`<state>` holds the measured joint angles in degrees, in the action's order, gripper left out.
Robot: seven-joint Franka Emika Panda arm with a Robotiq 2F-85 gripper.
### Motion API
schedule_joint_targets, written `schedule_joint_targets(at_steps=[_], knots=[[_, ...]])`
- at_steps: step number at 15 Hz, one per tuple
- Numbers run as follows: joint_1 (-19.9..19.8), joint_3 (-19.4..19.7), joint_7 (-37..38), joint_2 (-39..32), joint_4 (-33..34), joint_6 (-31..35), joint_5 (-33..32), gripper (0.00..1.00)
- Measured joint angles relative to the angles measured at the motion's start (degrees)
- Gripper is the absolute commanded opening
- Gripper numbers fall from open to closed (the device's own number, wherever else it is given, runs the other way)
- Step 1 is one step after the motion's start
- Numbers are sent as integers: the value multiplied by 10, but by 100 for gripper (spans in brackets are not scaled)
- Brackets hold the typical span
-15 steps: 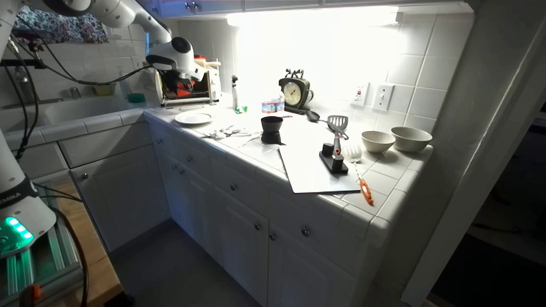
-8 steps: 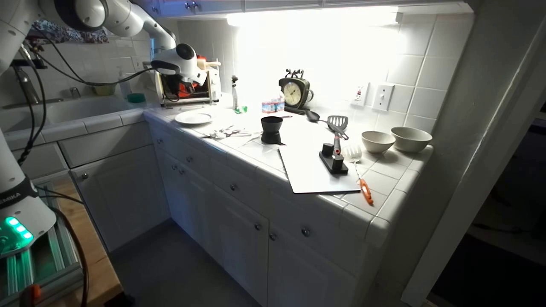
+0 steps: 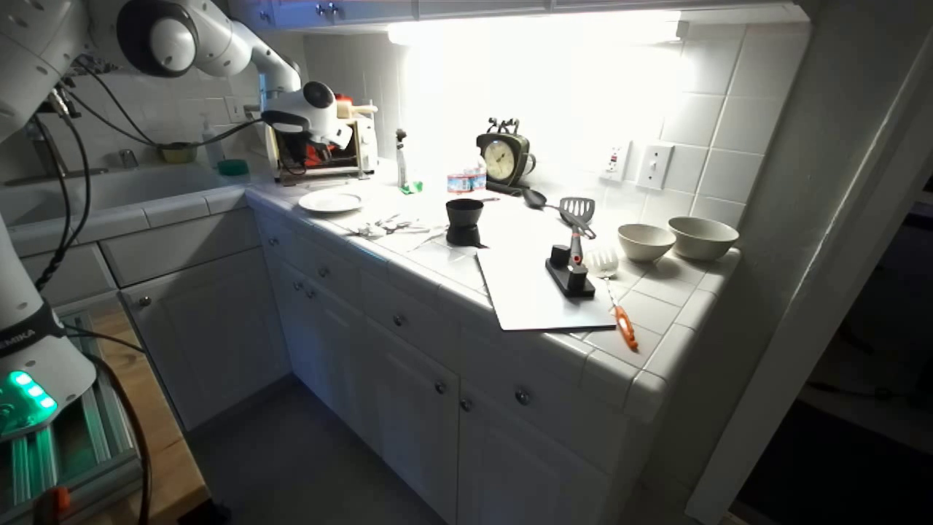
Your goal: Pick up the red bowl and put it in the microwave
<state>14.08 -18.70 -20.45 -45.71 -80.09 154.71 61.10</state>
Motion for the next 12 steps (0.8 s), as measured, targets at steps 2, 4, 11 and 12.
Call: schedule_joint_targets(at_steps=[2,4,11,12], knots=[[7,0,14,-14,20,-1,-18,1],[14,0,31,-29,39,-2,-35,1],[26,-1,81,-76,107,-17,-80,1],[27,-1,87,-82,117,-21,-84,1]])
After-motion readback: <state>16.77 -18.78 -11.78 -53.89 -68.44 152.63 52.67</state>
